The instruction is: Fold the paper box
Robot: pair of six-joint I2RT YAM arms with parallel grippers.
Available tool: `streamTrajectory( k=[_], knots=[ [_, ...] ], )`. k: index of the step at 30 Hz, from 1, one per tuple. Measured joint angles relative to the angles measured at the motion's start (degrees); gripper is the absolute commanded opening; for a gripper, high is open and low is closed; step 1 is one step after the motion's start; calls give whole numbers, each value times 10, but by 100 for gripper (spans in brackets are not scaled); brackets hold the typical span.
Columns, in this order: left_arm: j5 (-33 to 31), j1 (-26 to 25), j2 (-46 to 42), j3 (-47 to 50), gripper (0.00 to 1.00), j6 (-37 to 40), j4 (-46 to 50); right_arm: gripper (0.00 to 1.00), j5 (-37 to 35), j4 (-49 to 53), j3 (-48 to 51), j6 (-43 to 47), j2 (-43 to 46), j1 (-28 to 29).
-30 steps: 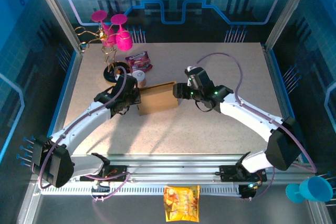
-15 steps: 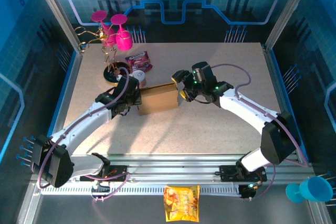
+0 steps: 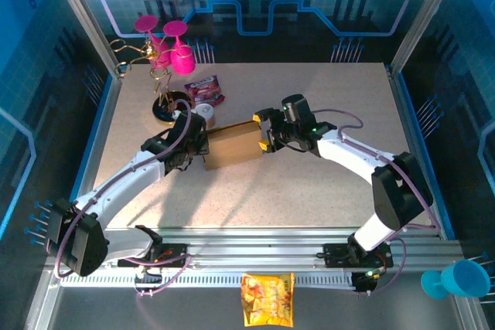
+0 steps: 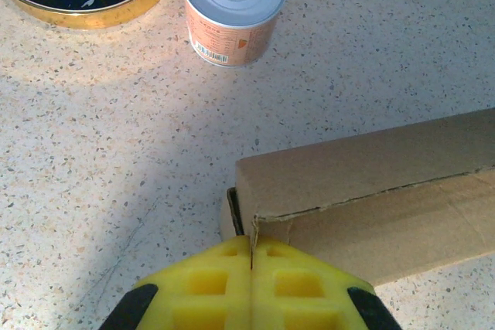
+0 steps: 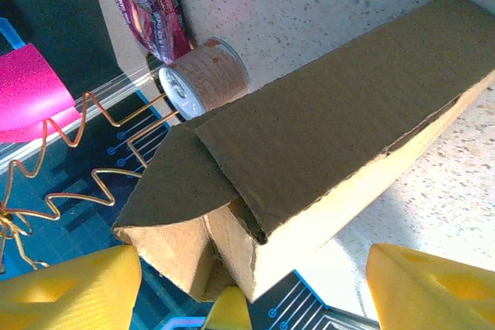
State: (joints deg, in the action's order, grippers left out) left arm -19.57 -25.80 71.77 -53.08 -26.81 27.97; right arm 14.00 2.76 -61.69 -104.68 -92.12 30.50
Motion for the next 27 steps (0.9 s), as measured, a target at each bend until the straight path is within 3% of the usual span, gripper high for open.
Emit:
streamTrajectory(
  k=[12, 18, 27],
  knots=[
    [-4, -3, 0, 0, 0, 2, 0, 77, -5, -42, 4, 1, -12, -7],
    [-4, -3, 0, 0, 0, 2, 0, 82, -4, -42, 1, 13, -11, -7],
    [-4, -3, 0, 0, 0, 2, 0, 77, 4, -50, -9, 12, -24, -13]
  ],
)
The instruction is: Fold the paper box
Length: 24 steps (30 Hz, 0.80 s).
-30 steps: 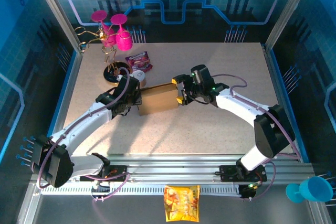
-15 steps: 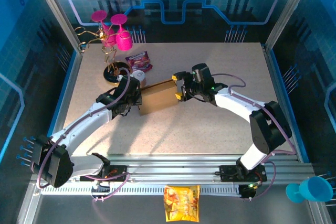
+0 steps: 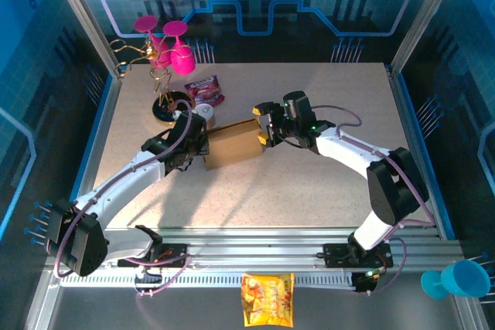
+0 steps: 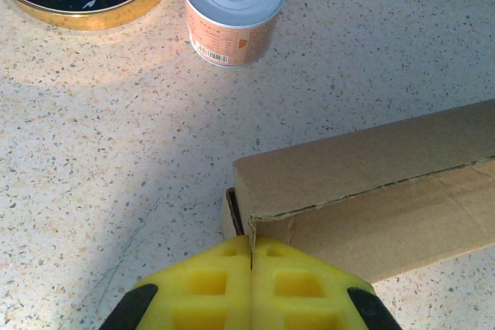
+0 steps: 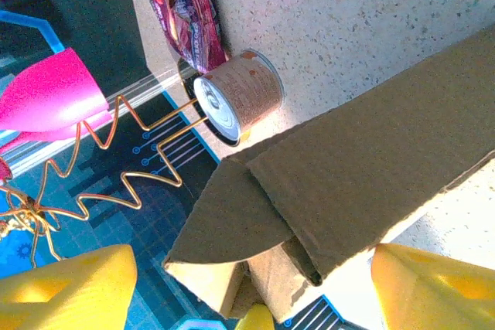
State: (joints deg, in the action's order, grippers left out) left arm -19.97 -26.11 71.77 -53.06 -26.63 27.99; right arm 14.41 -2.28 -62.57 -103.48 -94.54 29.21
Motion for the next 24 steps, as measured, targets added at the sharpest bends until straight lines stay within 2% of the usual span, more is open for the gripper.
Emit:
streamTrajectory(
  k=[14, 19, 20, 24],
  knots=[
    [-9, -6, 0, 0, 0, 9, 2, 55, 11, -24, 1, -1, -26, -3],
    [-11, -9, 0, 0, 0, 15, 2, 53, 11, -36, 9, 0, -26, -4],
    [-11, -9, 0, 0, 2, 16, 2, 53, 11, -37, 9, 0, -26, -4],
    [-10, -11, -2, 0, 22, 17, 7, 51, 11, -44, 14, 0, -26, -4]
  ],
)
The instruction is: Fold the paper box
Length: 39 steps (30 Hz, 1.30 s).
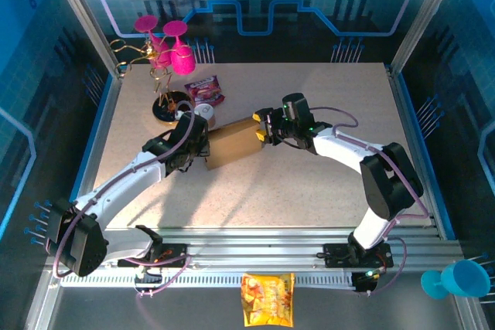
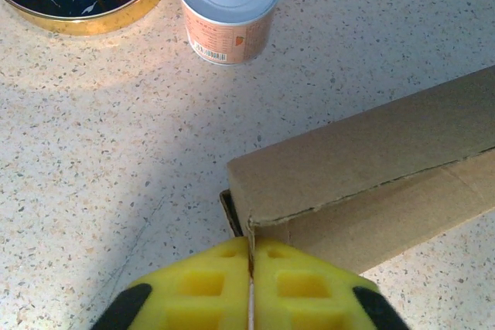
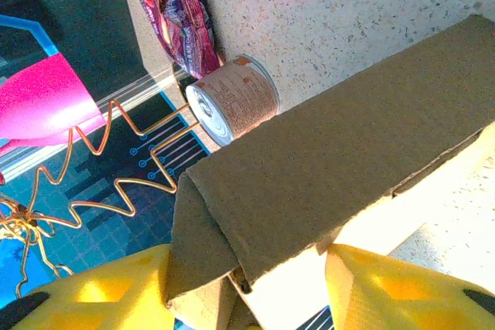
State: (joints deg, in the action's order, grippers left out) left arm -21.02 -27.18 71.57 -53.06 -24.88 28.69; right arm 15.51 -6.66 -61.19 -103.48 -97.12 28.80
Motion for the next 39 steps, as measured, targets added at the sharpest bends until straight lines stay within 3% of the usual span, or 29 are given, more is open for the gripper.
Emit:
streamTrajectory(
  k=[4, 17, 19, 25, 28, 39],
  knots=[
    [3, -1, -8, 0, 38, 3, 16, 50, 0, -4, 1, 0, 0, 0],
    [71, -3, -95, -3, 65, -62, 41, 44, 2, -10, 6, 0, 0, 0],
    [94, 9, -97, -10, 65, -88, 49, 44, 2, -12, 8, 0, 0, 0],
    [201, 129, -83, -25, 66, -202, 55, 43, 2, -20, 13, 2, 0, 0],
    [250, 163, -73, -21, 63, -252, 44, 43, 2, -23, 15, 2, 0, 0],
    [354, 172, -39, 36, 41, -346, -25, 40, 2, -37, 24, 2, 0, -1]
  ],
)
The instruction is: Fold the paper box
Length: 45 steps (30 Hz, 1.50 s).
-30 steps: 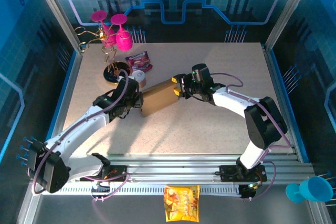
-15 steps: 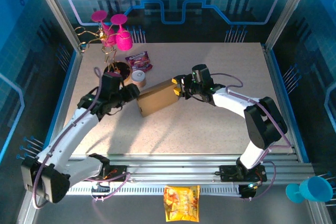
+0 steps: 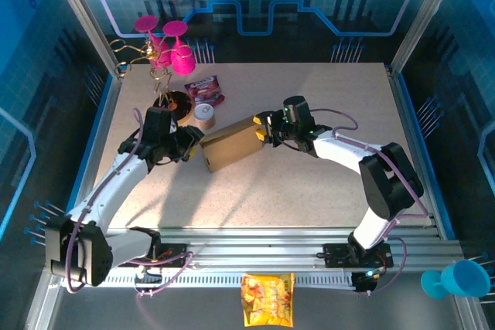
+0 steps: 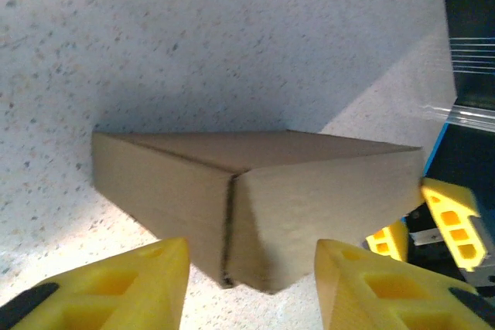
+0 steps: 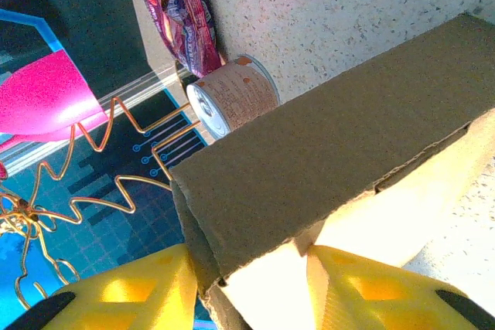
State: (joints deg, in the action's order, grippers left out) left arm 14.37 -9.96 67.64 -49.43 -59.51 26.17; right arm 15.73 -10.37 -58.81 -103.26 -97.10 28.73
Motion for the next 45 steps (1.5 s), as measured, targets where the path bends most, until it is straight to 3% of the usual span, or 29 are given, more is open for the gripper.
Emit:
streamTrajectory(
  k=[11, 23, 32, 45],
  knots=[
    [25, 0, 0, 42, 19, -21, -58, 28, 2, -16, 12, 2, 3, -1],
    [31, 0, -2, 52, 13, -19, -74, 24, 4, -25, 33, 7, 19, -4],
    [33, -14, -5, 54, 14, -5, -75, 40, 34, 5, 38, 56, 33, -22],
    [41, -124, -26, 114, 19, 2, -136, 57, 87, 174, 140, 246, 172, -95]
  ],
)
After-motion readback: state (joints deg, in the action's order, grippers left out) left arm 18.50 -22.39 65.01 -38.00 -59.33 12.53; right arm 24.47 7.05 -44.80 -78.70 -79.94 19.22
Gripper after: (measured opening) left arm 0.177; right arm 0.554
